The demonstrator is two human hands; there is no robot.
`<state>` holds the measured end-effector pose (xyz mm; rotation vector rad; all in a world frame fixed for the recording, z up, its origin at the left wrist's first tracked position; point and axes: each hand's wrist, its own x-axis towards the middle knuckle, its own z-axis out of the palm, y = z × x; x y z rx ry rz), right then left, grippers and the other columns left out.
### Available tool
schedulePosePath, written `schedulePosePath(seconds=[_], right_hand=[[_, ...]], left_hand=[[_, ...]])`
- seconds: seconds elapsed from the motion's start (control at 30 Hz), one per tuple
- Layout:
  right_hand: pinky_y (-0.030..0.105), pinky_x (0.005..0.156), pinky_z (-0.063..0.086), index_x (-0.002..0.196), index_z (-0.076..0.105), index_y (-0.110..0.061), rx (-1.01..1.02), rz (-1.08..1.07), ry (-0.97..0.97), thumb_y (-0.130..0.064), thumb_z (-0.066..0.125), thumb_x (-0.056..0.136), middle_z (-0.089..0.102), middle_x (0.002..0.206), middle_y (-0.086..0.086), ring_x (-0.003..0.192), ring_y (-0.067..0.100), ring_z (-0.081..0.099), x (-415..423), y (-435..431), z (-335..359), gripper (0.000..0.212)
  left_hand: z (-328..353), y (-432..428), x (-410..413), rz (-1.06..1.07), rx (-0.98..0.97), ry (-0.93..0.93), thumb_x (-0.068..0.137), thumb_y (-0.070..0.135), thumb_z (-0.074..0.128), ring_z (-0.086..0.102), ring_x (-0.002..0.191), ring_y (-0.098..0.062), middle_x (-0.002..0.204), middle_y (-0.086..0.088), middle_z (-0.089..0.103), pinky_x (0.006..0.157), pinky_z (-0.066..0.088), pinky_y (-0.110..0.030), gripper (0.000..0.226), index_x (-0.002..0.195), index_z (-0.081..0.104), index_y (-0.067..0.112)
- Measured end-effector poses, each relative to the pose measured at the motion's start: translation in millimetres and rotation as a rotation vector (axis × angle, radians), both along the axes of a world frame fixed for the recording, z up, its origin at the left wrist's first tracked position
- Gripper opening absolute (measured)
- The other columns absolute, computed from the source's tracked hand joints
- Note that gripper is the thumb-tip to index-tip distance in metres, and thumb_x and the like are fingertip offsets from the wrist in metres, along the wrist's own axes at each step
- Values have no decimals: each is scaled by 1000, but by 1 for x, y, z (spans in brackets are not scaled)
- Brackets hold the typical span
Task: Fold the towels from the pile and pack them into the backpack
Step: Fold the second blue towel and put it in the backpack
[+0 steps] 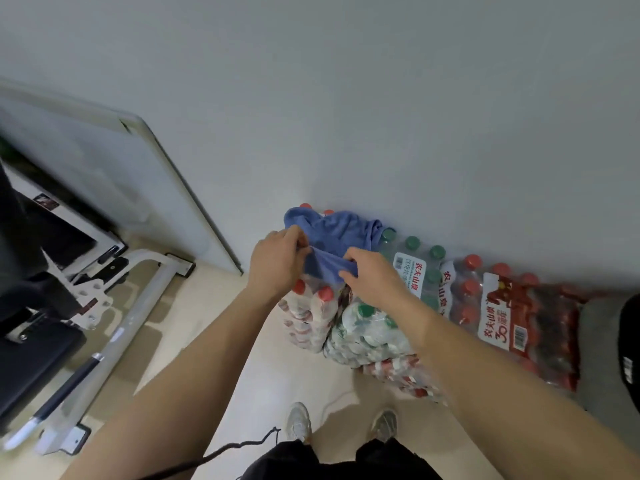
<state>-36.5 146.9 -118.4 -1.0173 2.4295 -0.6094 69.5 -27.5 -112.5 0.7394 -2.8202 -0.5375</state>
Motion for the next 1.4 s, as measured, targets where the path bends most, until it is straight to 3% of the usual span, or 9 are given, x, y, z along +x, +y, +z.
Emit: schedulePosePath(seconds=[0.17, 0.3, 0.53, 0.67, 0.8, 1.0, 1.13, 1.27, 1.4], right_hand=[[35, 59, 39, 74, 51, -20, -102, 22, -42, -41, 67, 89, 55, 69, -2, 63, 20, 50, -32, -2, 65, 31], [30, 56, 33, 69, 50, -24, -170, 30, 3, -36, 65, 91, 51, 65, -6, 60, 13, 46, -60, 5, 130, 29], [26, 59, 36, 79, 58, -27, -203, -19, 271, -36, 66, 90, 55, 71, -9, 68, 14, 52, -115, 36, 234, 17], [27, 67, 38, 83, 65, -22, -233, -94, 417, -38, 67, 89, 62, 81, -2, 76, 17, 56, -134, 63, 297, 18], [25, 71, 36, 91, 69, -18, -248, -135, 523, -27, 66, 90, 64, 85, -2, 82, 19, 58, -148, 97, 335, 9], [22, 84, 39, 113, 70, -7, -115, -281, 489, -9, 65, 90, 69, 115, 12, 104, 26, 62, -162, 159, 294, 23], [27, 82, 45, 108, 71, -15, 58, -362, 381, -24, 72, 87, 70, 108, 7, 98, 24, 63, -164, 196, 238, 23], [29, 75, 47, 90, 73, -17, 22, -315, 240, -24, 71, 86, 70, 92, 4, 89, 23, 65, -154, 197, 197, 8], [35, 77, 50, 90, 73, -14, -46, -218, 141, -28, 62, 94, 72, 88, 5, 84, 23, 64, -139, 175, 169, 19]], left_hand=[[61, -24, -21, 35, -12, 140, 94, 25, 49, 55, 75, -24, 85, 2, 60, 65, 45, -38, 5, 91, 50, 21], [120, -36, -45, 97, -30, 222, 93, 24, 48, 52, 77, -21, 88, 7, 58, 65, 38, -34, 2, 94, 50, 23], [208, -34, -87, 66, -158, 314, 93, 23, 46, 55, 79, -23, 90, 6, 60, 66, 45, -36, 5, 93, 50, 25], [256, -25, -115, 83, -131, 428, 92, 24, 47, 55, 77, -24, 88, 6, 59, 65, 40, -35, 4, 91, 50, 26], [288, -17, -140, 66, -129, 494, 92, 23, 47, 54, 75, -25, 86, 6, 58, 65, 38, -34, 4, 90, 50, 26], [270, -15, -160, 107, -113, 449, 92, 21, 46, 56, 75, -27, 88, 2, 60, 67, 45, -37, 8, 93, 53, 25], [230, -7, -162, 102, -126, 343, 91, 23, 47, 55, 74, -28, 88, -2, 61, 66, 46, -37, 9, 96, 54, 24], [181, 35, -162, -166, -20, 173, 92, 30, 55, 60, 75, -23, 88, 4, 65, 64, 44, -31, 10, 101, 55, 28], [136, 99, -158, -495, 200, 43, 93, 28, 61, 61, 79, -15, 89, 9, 64, 74, 49, -30, 30, 123, 58, 33]])
